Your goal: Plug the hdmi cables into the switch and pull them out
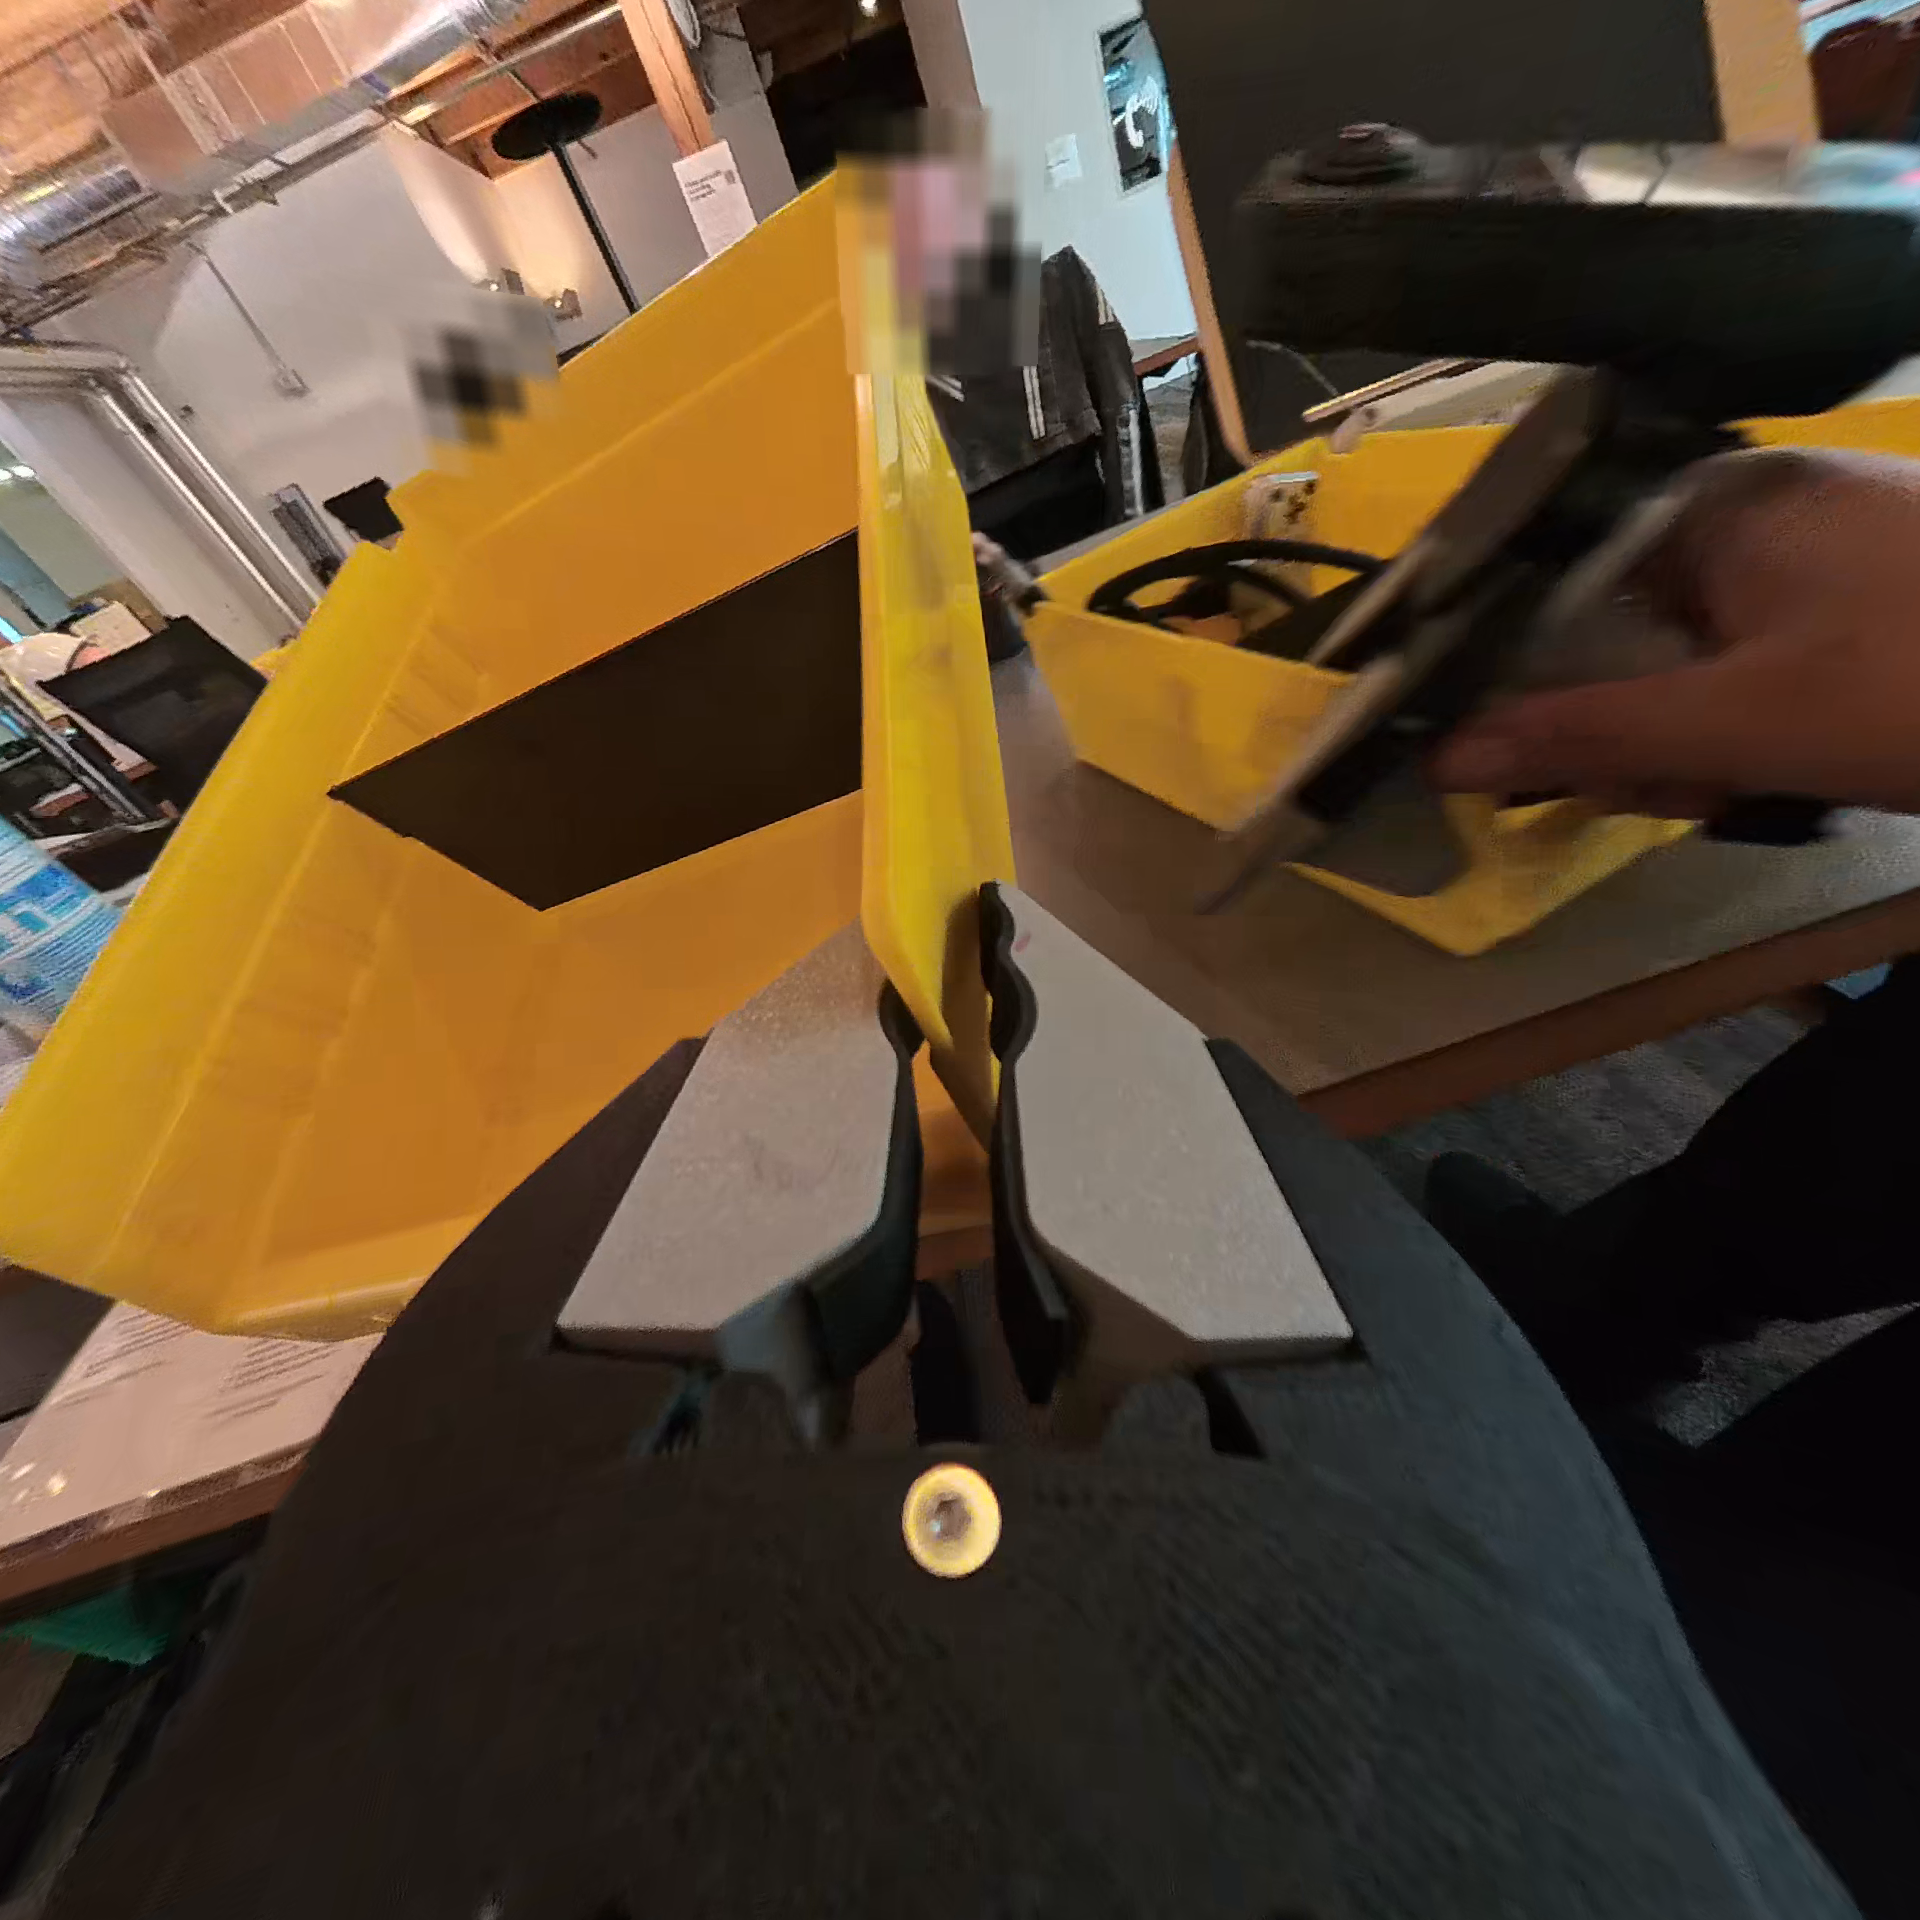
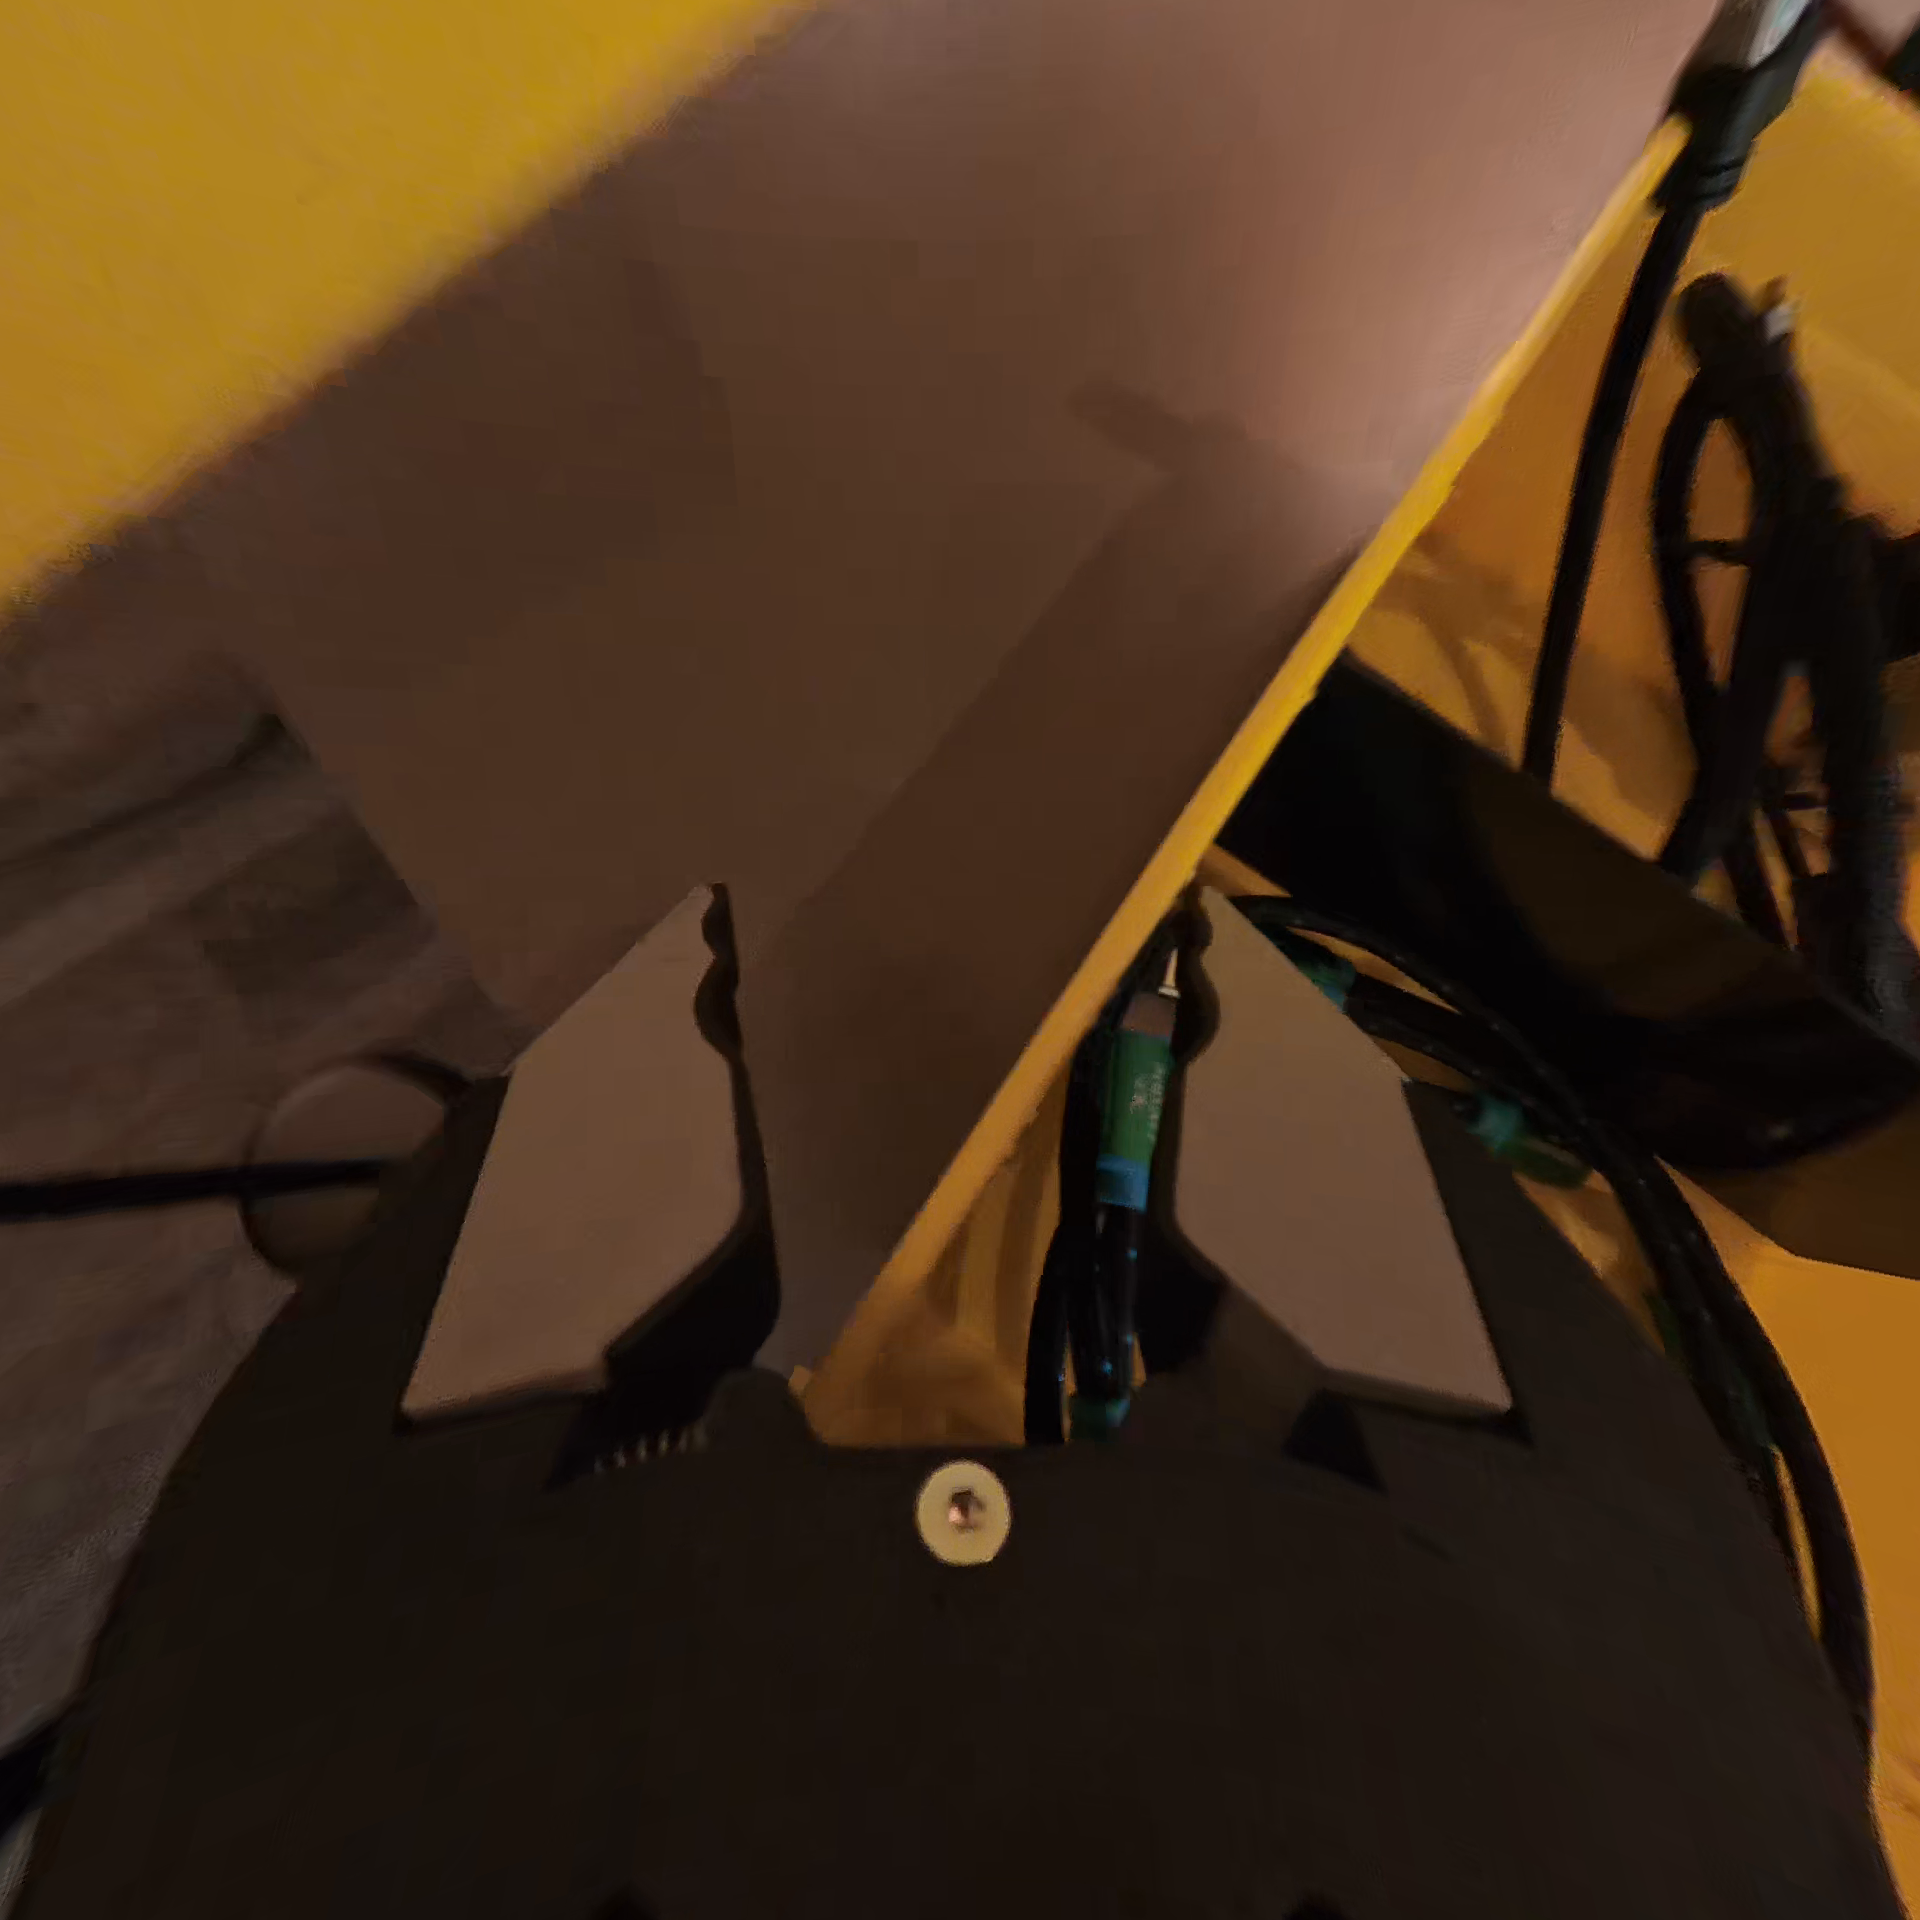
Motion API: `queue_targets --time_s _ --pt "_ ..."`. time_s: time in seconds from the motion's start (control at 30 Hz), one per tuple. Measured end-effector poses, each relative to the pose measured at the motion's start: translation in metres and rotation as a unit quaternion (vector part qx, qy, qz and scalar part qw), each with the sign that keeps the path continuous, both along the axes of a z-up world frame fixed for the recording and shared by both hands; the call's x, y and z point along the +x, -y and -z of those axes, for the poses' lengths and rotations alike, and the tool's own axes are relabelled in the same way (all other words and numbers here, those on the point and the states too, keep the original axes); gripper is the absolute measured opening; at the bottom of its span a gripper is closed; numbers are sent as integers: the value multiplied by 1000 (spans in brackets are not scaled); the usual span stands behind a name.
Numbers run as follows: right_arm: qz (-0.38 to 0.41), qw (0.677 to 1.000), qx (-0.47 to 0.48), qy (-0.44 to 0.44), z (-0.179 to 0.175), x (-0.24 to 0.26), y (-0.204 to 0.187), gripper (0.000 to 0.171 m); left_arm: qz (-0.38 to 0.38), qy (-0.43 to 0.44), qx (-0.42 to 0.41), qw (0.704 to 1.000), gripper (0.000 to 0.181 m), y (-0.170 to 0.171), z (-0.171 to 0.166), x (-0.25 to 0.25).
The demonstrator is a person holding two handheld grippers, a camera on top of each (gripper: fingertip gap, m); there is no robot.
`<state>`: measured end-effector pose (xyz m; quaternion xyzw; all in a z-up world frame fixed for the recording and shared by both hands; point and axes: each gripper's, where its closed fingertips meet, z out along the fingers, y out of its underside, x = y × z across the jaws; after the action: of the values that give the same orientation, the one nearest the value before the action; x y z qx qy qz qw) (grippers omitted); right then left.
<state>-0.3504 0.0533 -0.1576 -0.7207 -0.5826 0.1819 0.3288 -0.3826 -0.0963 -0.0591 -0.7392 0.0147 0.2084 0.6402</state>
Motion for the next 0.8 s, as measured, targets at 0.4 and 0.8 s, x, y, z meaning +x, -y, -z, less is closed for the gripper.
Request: queue_targets --time_s 0.4,0.8 --pt "-130 979 -100 -123 -83 51 84 76 -44 -45 -8 998 4 16 -45 -10" --pt "-23 999 6 -45 -74 321 -90 71 215 -122 -59 967 4 -123 -70 220"
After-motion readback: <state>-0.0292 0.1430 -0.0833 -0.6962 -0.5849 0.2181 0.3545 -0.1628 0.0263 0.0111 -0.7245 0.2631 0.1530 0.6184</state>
